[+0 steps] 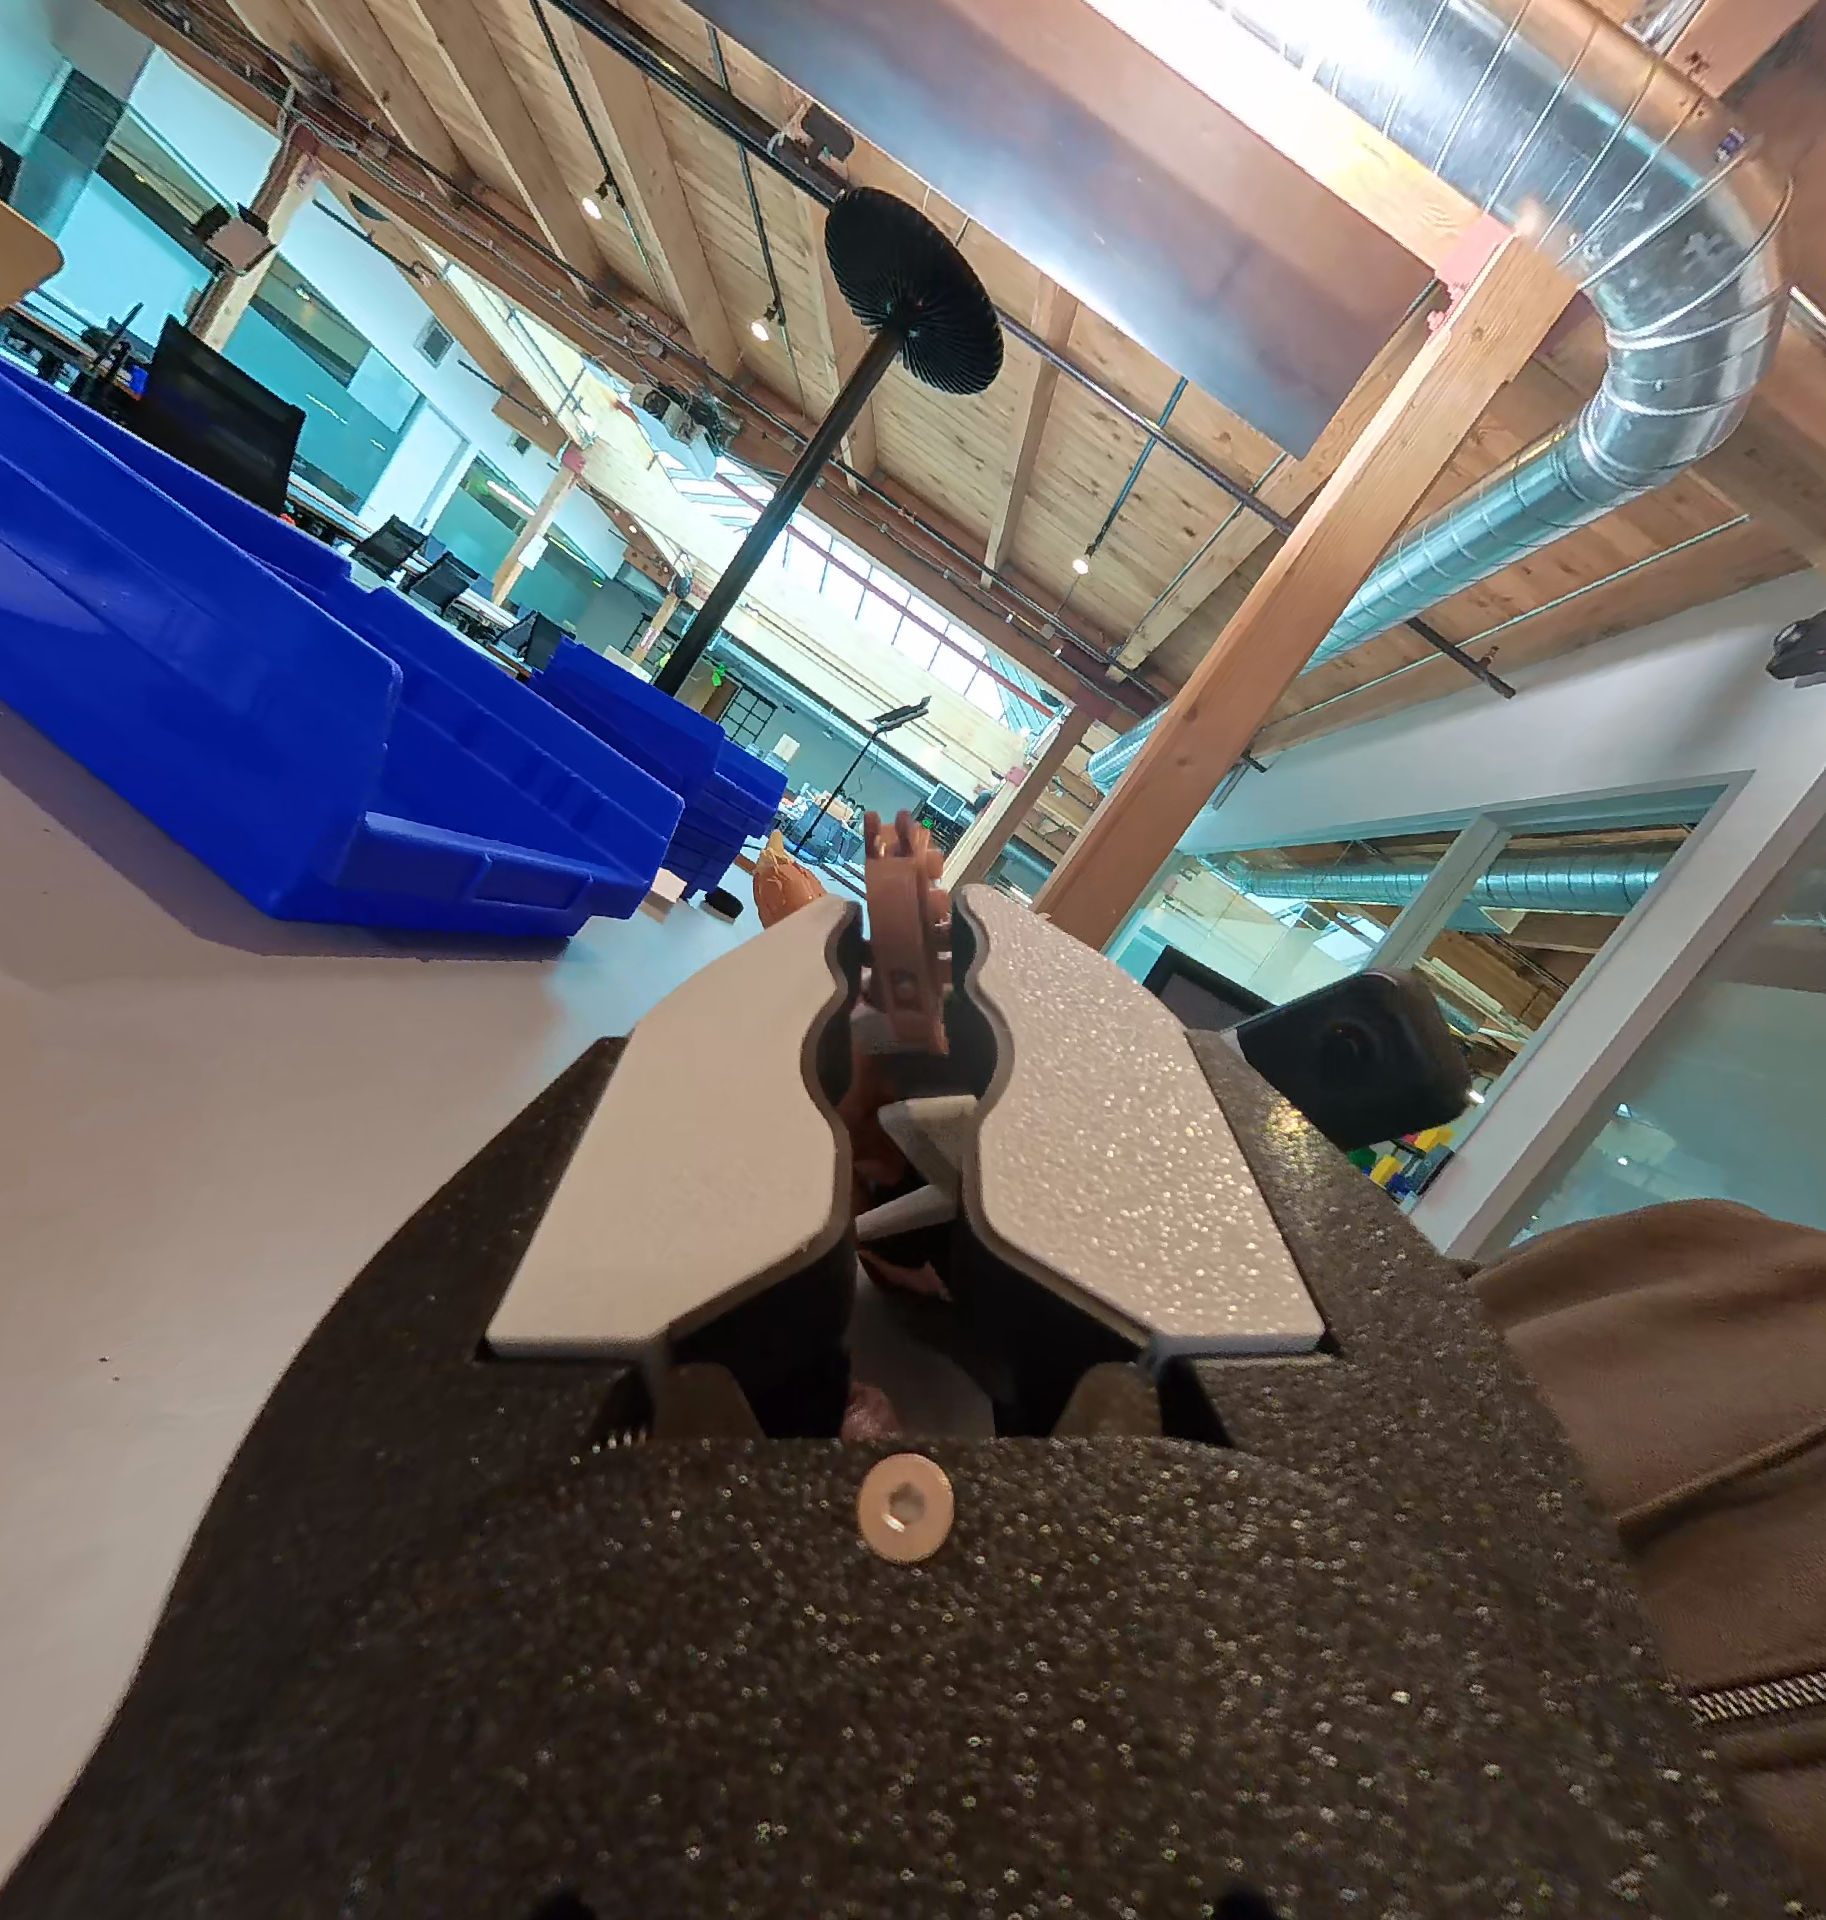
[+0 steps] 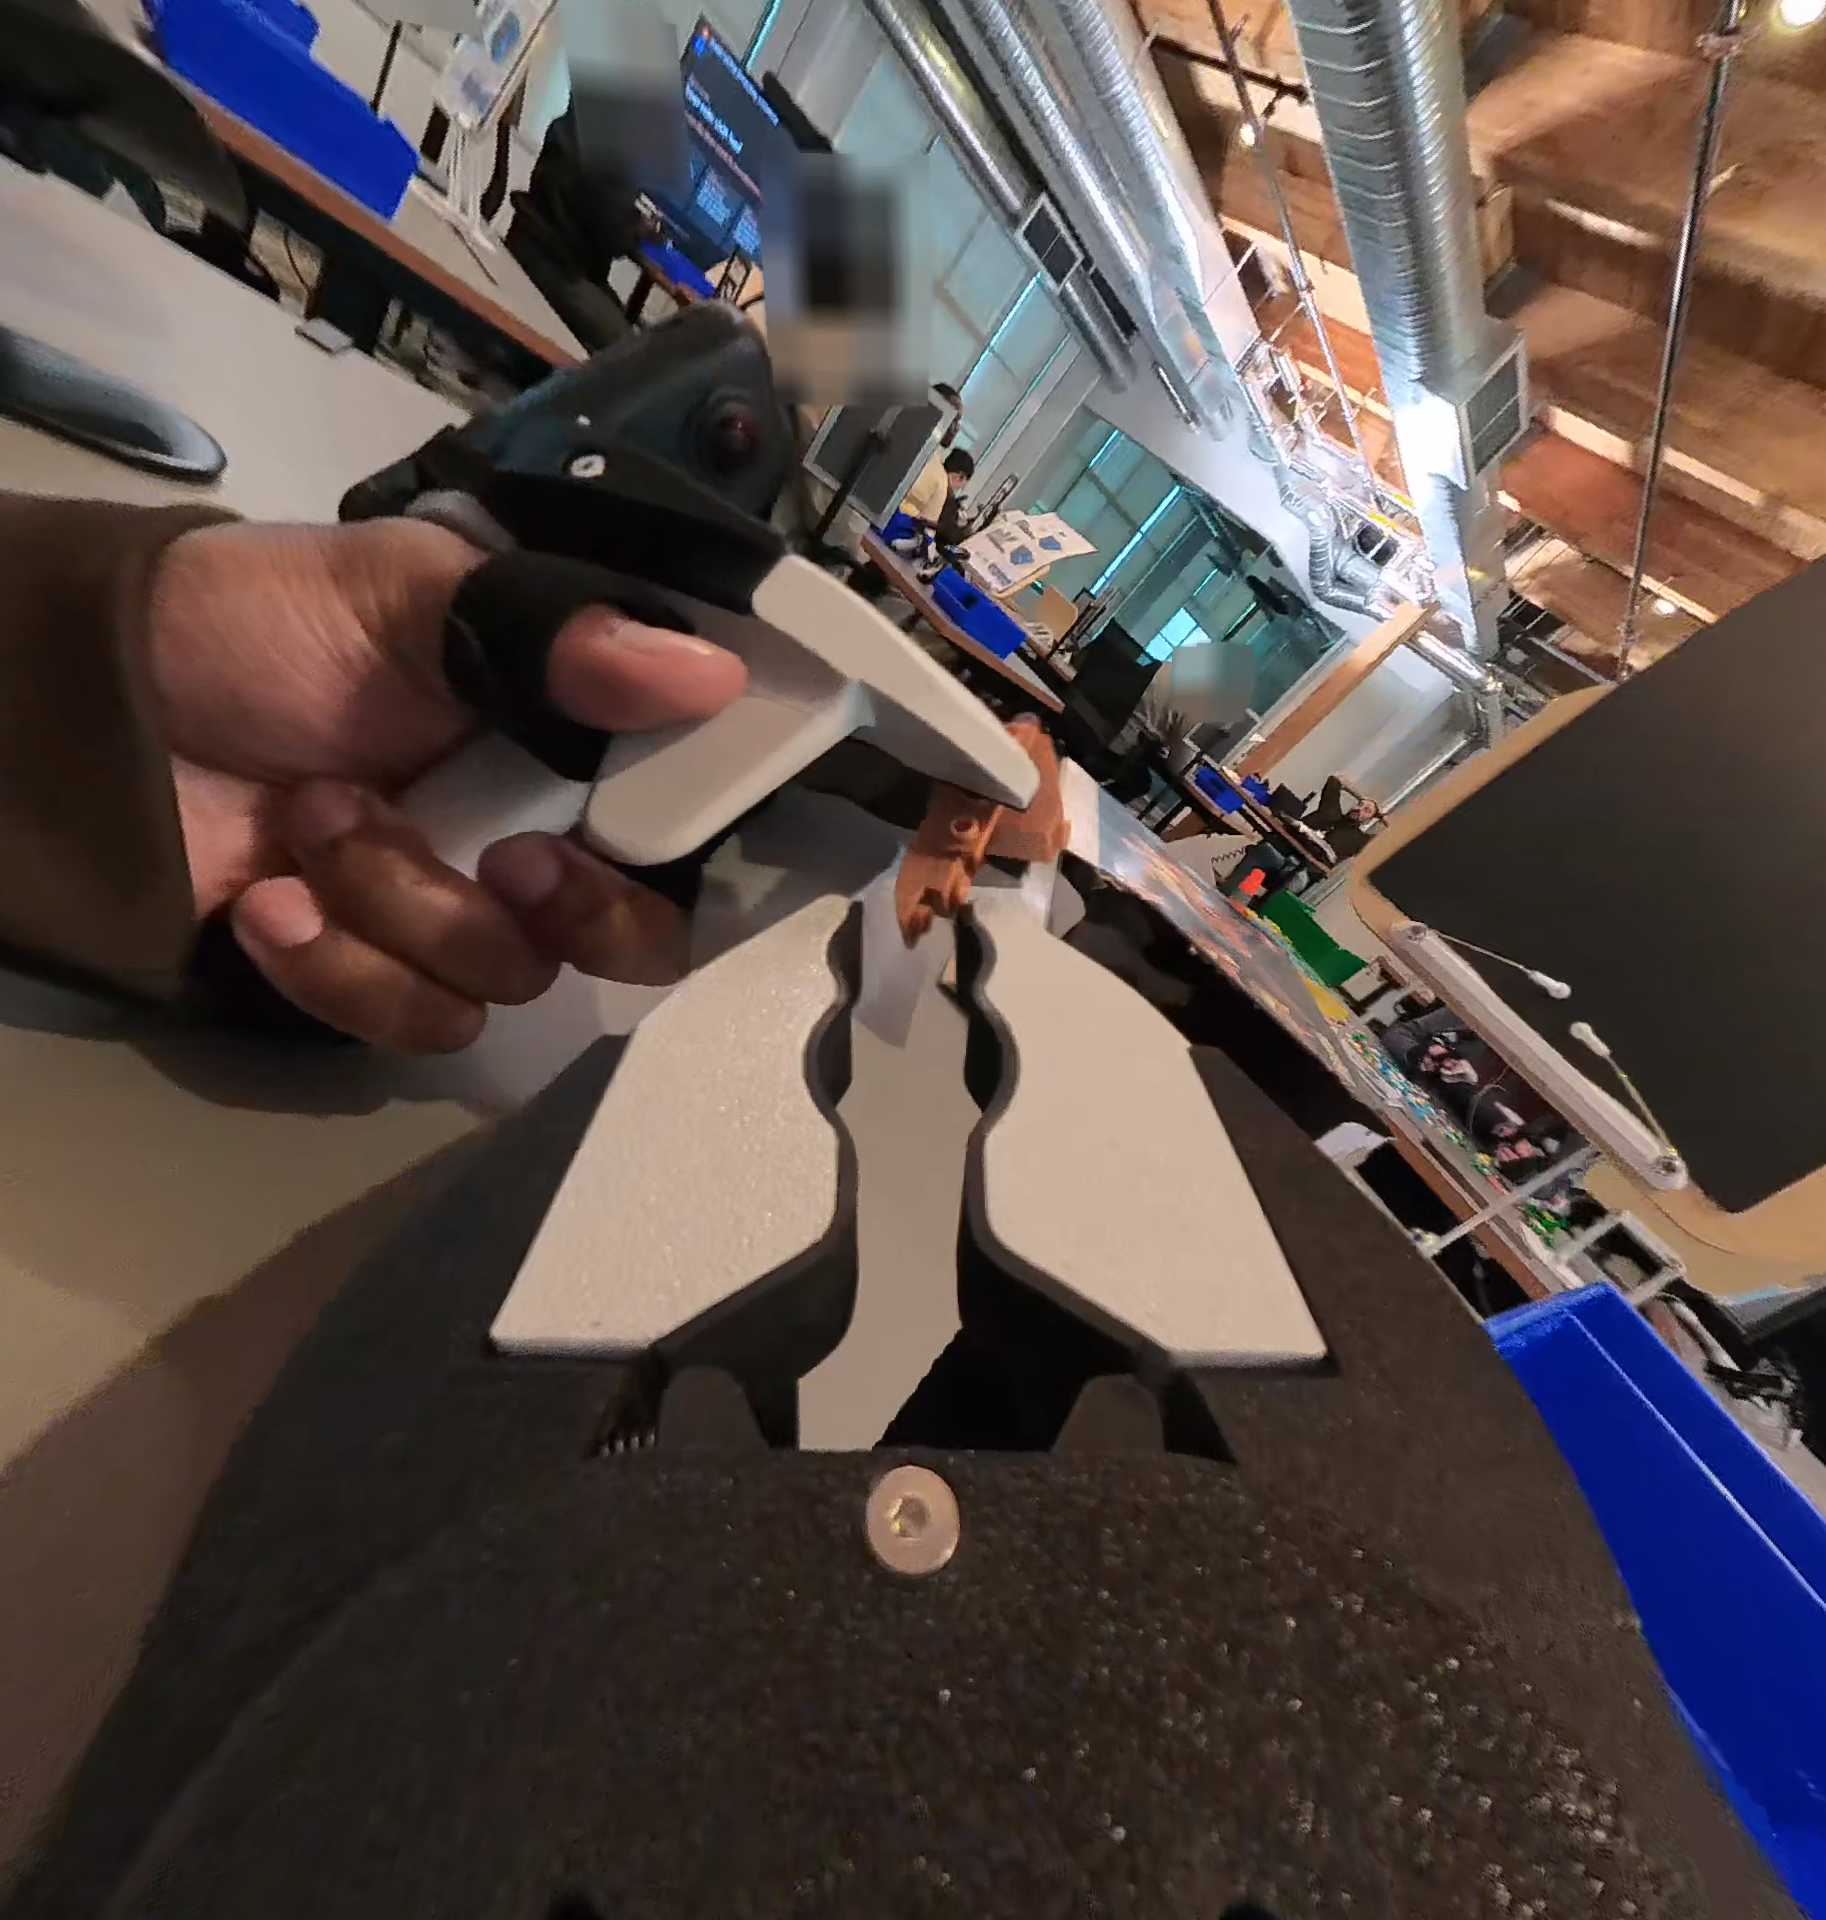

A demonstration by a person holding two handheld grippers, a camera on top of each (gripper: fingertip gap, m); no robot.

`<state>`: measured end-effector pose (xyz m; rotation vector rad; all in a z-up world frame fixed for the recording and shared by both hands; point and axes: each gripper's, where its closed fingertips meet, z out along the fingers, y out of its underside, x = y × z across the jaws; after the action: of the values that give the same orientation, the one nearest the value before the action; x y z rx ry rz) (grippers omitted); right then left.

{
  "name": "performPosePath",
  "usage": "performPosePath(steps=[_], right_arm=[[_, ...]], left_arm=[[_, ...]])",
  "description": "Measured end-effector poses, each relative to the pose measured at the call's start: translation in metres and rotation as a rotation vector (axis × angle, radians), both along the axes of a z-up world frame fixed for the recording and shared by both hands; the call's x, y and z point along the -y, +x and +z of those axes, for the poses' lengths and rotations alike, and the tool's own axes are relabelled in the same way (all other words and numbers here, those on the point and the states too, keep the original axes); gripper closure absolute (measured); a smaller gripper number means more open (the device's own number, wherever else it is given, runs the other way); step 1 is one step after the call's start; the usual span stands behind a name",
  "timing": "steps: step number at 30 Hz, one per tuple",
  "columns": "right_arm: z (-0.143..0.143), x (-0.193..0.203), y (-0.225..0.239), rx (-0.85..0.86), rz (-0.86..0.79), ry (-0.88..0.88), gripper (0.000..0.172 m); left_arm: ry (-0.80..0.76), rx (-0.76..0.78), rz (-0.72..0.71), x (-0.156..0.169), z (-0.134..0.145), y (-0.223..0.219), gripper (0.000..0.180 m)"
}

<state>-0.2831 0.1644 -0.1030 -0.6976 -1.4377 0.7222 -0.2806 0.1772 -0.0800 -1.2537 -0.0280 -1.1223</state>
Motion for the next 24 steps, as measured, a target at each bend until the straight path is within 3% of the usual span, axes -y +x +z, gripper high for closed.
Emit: performPosePath(steps=[4,17,21,24], right_arm=[[0.003,-0.005,0.002,-0.022,-0.047,0.013,0.166],[0.011,-0.011,0.006,-0.067,-0.059,-0.019,0.168],[0.01,-0.004,0.008,-0.05,0.025,-0.069,0.167],[0.016,-0.003,0.015,-0.04,0.145,-0.231,0.156]], left_arm=[[0.008,0.011,0.001,0.0,0.002,0.0,0.165],[0.026,-0.028,-0.018,0.001,0.003,0.01,0.163],[0.054,-0.089,-0.01,0.005,0.004,0.012,0.166],[0.083,-0.147,0.002,0.009,0.007,0.015,0.166]])
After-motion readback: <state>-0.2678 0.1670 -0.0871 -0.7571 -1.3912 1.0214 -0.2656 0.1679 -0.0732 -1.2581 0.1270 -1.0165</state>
